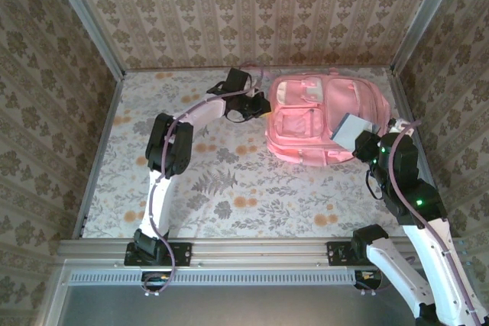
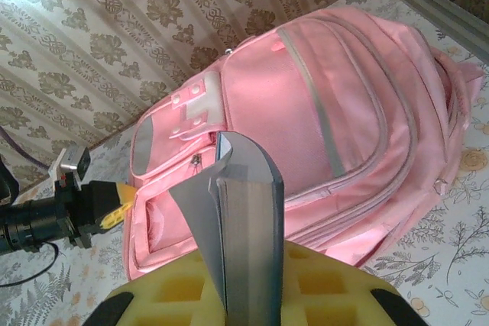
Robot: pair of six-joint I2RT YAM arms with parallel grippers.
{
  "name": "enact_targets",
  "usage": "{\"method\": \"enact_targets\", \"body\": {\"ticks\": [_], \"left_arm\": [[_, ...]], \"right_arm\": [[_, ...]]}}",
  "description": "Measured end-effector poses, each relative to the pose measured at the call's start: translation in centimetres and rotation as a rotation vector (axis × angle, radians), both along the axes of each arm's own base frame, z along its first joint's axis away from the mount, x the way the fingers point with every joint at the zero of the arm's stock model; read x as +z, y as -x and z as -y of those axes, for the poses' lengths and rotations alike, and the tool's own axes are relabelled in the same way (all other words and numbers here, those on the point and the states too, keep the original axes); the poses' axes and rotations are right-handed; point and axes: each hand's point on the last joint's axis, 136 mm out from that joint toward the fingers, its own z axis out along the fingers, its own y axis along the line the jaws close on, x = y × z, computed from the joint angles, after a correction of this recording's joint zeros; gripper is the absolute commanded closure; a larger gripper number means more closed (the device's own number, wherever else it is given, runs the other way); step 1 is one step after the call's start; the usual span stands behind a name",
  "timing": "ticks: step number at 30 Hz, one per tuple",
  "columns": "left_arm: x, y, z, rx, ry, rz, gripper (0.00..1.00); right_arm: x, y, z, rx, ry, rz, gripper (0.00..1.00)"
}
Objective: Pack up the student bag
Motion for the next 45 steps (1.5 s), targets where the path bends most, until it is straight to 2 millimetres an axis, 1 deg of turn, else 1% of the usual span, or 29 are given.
{"method": "enact_targets", "body": {"ticks": [2, 4, 6, 7, 8, 10, 11, 12, 13, 14, 16, 18, 19, 20, 22, 25, 27, 30, 32, 33, 34, 36, 38, 39, 40, 41, 42, 43, 45], "left_arm": [[0.1, 0.2, -0.7, -0.015, -0.008, -0.003, 1.00], [0.7, 0.7, -2.0, -0.028, -0.037, 0.009, 1.00], [1.8, 1.4, -4.1, -0.039, -0.084, 0.022, 1.00], [2.3, 1.5, -5.4, -0.041, -0.109, 0.031, 1.00], [2.9, 1.5, -7.2, -0.037, -0.144, 0.040, 1.00], [3.7, 1.3, -11.1, -0.013, -0.222, 0.051, 1.00], [3.7, 1.0, -13.5, 0.007, -0.275, 0.050, 1.00], [3.6, 0.7, -16.0, 0.029, -0.334, 0.047, 0.94], [3.4, 0.4, -18.2, 0.052, -0.390, 0.044, 0.80], [3.4, 0.0, -20.3, 0.074, -0.445, 0.043, 0.69], [3.3, -0.7, -24.0, 0.126, -0.545, 0.044, 0.56], [3.6, -0.9, -26.4, 0.169, -0.644, 0.061, 0.53], [4.2, -0.8, -26.8, 0.177, -0.683, 0.081, 0.53], [5.0, -0.5, -26.6, 0.177, -0.716, 0.109, 0.53], [6.9, 0.4, -24.5, 0.148, -0.734, 0.175, 0.50], [10.0, 2.6, -18.8, 0.070, -0.676, 0.295, 0.45], [11.2, 4.7, -14.7, 0.012, -0.596, 0.336, 0.42], [11.0, 7.4, -9.6, -0.078, -0.499, 0.326, 0.38], [10.1, 8.6, -7.0, -0.131, -0.481, 0.322, 0.38], [9.8, 8.9, -6.2, -0.152, -0.496, 0.329, 0.39], [9.6, 9.1, -5.5, -0.166, -0.515, 0.337, 0.41], [9.8, 9.0, -4.5, -0.182, -0.558, 0.380, 0.54], [9.8, 8.7, -4.6, -0.178, -0.586, 0.403, 0.70], [9.8, 8.4, -5.0, -0.167, -0.591, 0.407, 0.72], [9.5, 8.1, -5.7, -0.157, -0.595, 0.404, 0.70], [9.0, 7.8, -6.6, -0.144, -0.595, 0.388, 0.62], [8.2, 7.5, -7.6, -0.129, -0.587, 0.356, 0.49], [7.5, 7.3, -8.3, -0.108, -0.572, 0.325, 0.44], [5.3, 6.8, -9.8, -0.062, -0.541, 0.251, 0.37]], "right_arm": [[0.0, 0.0, -0.1, 0.003, -0.002, -0.001, 1.00], [0.0, 0.0, -0.2, 0.009, -0.005, -0.002, 1.00], [-0.1, 0.0, -0.4, 0.020, -0.016, -0.002, 1.00], [-0.1, -0.1, -0.5, 0.021, -0.023, -0.002, 1.00], [-0.3, -0.1, -0.6, 0.024, -0.029, -0.006, 1.00], [-1.0, -0.2, -0.8, 0.031, -0.040, -0.016, 1.00], [-1.3, -0.3, -0.9, 0.033, -0.044, -0.020, 1.00], [-1.8, -0.4, -1.0, 0.035, -0.047, -0.028, 1.00], [-2.1, -0.4, -1.1, 0.035, -0.051, -0.035, 1.00], [-2.5, -0.4, -1.2, 0.038, -0.053, -0.045, 1.00], [-3.1, -0.5, -1.4, 0.048, -0.059, -0.062, 1.00], [-3.4, -0.7, -1.6, 0.057, -0.061, -0.074, 1.00], [-3.4, -0.7, -1.7, 0.062, -0.064, -0.076, 1.00], [-3.5, -0.7, -1.8, 0.067, -0.066, -0.077, 1.00], [-3.4, -0.6, -2.0, 0.076, -0.070, -0.076, 1.00], [-3.7, -0.6, -2.2, 0.087, -0.076, -0.079, 1.00], [-4.0, -0.5, -2.4, 0.096, -0.080, -0.087, 1.00], [-4.4, -0.5, -2.5, 0.103, -0.083, -0.097, 1.00], [-4.6, -0.4, -2.6, 0.108, -0.085, -0.100, 1.00], [-4.7, -0.4, -2.7, 0.112, -0.087, -0.101, 0.99], [-4.8, -0.4, -2.7, 0.114, -0.088, -0.102, 1.00], [-4.9, -0.3, -2.7, 0.114, -0.088, -0.104, 0.99], [-5.0, -0.2, -2.7, 0.114, -0.087, -0.104, 0.99], [-4.9, -0.2, -2.7, 0.114, -0.088, -0.101, 1.00], [-4.9, -0.1, -2.6, 0.115, -0.087, -0.099, 0.99], [-4.8, -0.1, -2.6, 0.115, -0.086, -0.095, 1.00], [-4.7, -0.1, -2.6, 0.115, -0.085, -0.093, 0.99], [-4.7, -0.1, -2.6, 0.116, -0.084, -0.092, 1.00], [-4.7, -0.1, -2.6, 0.118, -0.081, -0.092, 1.00]]}}
